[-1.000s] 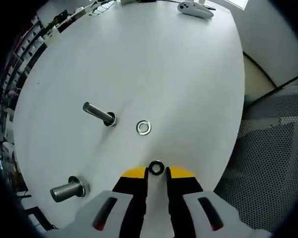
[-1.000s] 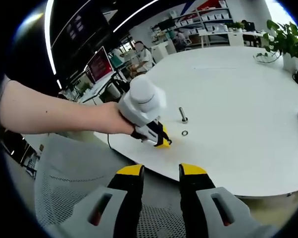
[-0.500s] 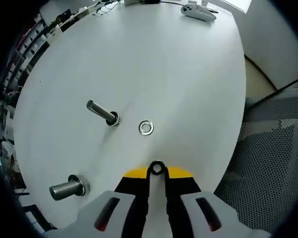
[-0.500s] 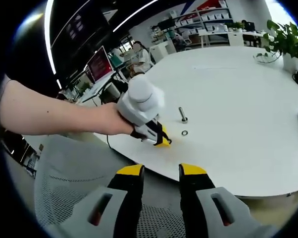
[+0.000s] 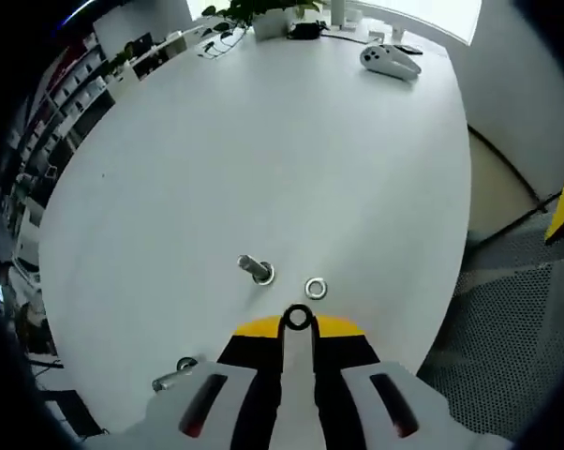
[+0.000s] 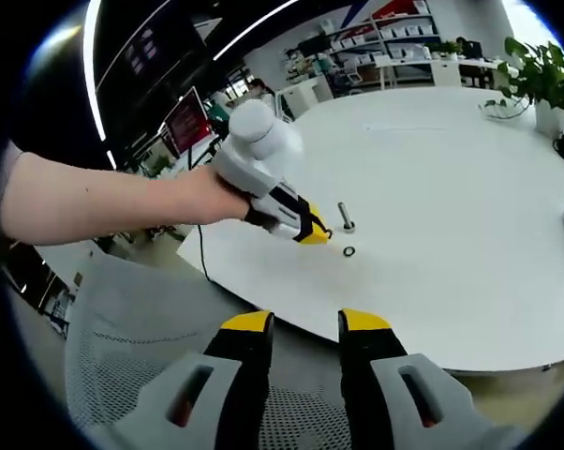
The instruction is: Place the washer onto the threaded stud by aligning its center hole with the stud, sliding it down to the base, and recovering from edge contact or off-axis alignment until the washer reaches the visible bottom stop.
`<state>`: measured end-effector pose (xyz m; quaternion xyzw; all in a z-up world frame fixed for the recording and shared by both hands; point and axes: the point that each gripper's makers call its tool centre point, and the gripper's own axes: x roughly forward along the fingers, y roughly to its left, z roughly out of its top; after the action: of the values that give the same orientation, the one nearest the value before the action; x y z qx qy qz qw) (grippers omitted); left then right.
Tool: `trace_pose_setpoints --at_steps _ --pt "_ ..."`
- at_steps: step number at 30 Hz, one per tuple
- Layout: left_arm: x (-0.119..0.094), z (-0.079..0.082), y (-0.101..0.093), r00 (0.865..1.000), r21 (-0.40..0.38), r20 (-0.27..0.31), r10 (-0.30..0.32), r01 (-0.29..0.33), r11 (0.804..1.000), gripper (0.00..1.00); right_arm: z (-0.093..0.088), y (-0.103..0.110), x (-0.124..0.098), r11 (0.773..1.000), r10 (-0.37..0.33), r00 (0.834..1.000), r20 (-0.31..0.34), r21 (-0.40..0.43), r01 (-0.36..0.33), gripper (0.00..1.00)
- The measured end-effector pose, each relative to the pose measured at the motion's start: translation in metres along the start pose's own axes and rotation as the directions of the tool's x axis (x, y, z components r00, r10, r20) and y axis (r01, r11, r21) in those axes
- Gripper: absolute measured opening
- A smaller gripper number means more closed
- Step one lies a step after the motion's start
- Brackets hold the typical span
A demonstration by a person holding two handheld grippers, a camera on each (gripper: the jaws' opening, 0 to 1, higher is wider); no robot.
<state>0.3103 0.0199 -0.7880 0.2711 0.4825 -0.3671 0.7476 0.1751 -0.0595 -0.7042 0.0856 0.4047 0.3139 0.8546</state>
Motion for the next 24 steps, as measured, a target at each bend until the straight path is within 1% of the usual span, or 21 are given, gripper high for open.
trace_pose_setpoints --at_steps 3,8,14,17,24 --pt "-0.008 0.011 0.008 1.0 0.01 0.023 0.02 -0.021 1.0 0.09 0.0 0.0 0.0 1.0 0.0 1.0 -0.001 -0.001 0.0 0.3" --pt "-0.012 0.022 0.015 0.998 0.016 0.042 0.038 -0.039 0.999 0.09 0.0 0.001 0.0 1.0 0.002 1.0 -0.002 -0.001 -0.002 0.3" --pt "-0.011 0.029 0.02 0.998 0.021 0.048 0.05 -0.051 0.998 0.09 0.0 0.001 0.0 1.0 0.003 1.0 -0.002 -0.001 -0.003 0.3" --pt "-0.009 0.03 0.021 0.998 0.032 0.04 0.052 -0.054 0.998 0.09 0.0 0.001 0.0 1.0 0.004 1.0 -0.002 -0.002 -0.004 0.3" --pt "-0.004 0.031 0.024 0.999 0.031 0.023 0.046 -0.047 0.998 0.09 0.0 0.001 0.0 1.0 0.004 1.0 0.001 0.0 -0.004 0.3"
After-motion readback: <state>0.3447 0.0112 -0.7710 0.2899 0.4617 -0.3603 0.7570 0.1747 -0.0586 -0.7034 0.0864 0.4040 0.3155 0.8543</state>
